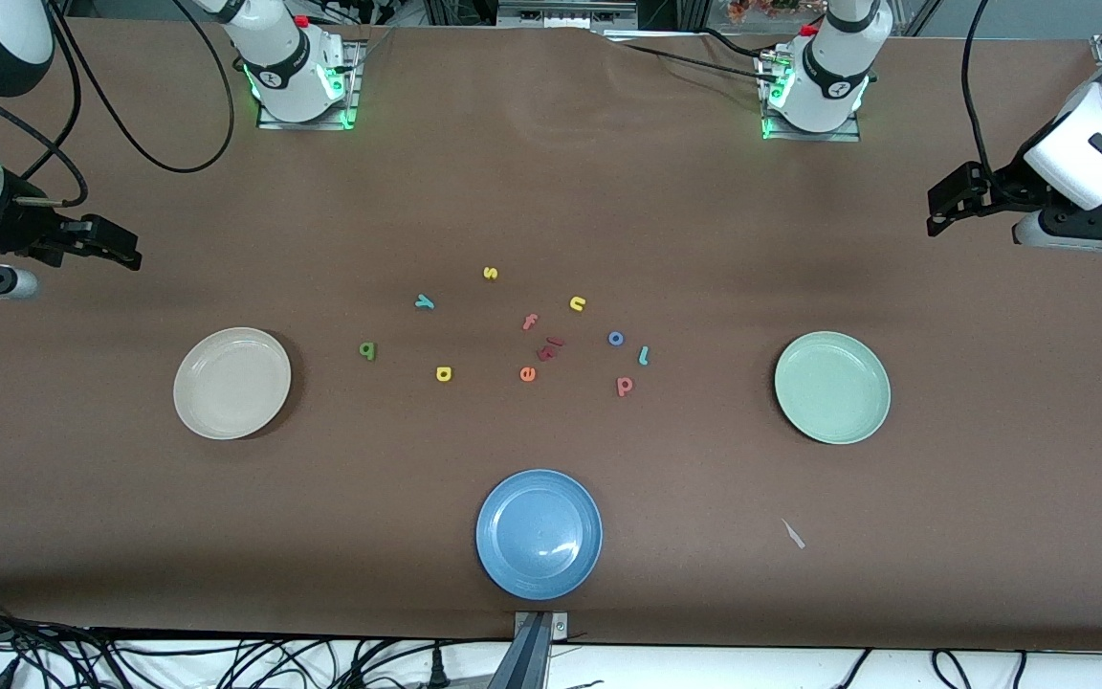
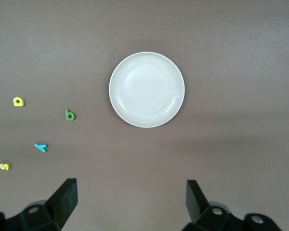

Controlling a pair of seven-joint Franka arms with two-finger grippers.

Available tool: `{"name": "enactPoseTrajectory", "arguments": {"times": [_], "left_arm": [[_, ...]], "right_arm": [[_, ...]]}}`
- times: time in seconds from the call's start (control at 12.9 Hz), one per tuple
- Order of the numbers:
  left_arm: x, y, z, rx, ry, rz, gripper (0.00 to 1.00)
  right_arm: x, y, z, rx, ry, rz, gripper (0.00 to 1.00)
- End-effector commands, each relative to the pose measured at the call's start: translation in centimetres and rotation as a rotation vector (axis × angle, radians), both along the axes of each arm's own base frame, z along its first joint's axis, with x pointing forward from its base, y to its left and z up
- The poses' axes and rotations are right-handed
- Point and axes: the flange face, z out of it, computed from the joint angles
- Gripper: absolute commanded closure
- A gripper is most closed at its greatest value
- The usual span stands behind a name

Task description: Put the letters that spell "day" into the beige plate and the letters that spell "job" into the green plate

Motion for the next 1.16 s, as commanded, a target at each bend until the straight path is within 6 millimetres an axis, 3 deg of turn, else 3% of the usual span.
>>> {"name": "enactPoseTrajectory", "arguments": {"times": [0.0,0.7,1.09], "left_arm": [[-0.6,0.1,0.6,0.02,-0.006,0.002,0.0],[-0.1,-0.2,-0.1,0.021,0.003,-0.001,0.0],[3.6,-1.3,-2.2,0.01,0.015,-0.019,0.0]], "right_arm": [[0.0,-0.1,0.3,-0.005,-0.008,0.002,0.0],[0.0,-0.1,0.1,-0.003,-0.003,0.0,0.0],[0.0,0.0,0.0,-0.004,-0.002,-0.012,0.0]]}}
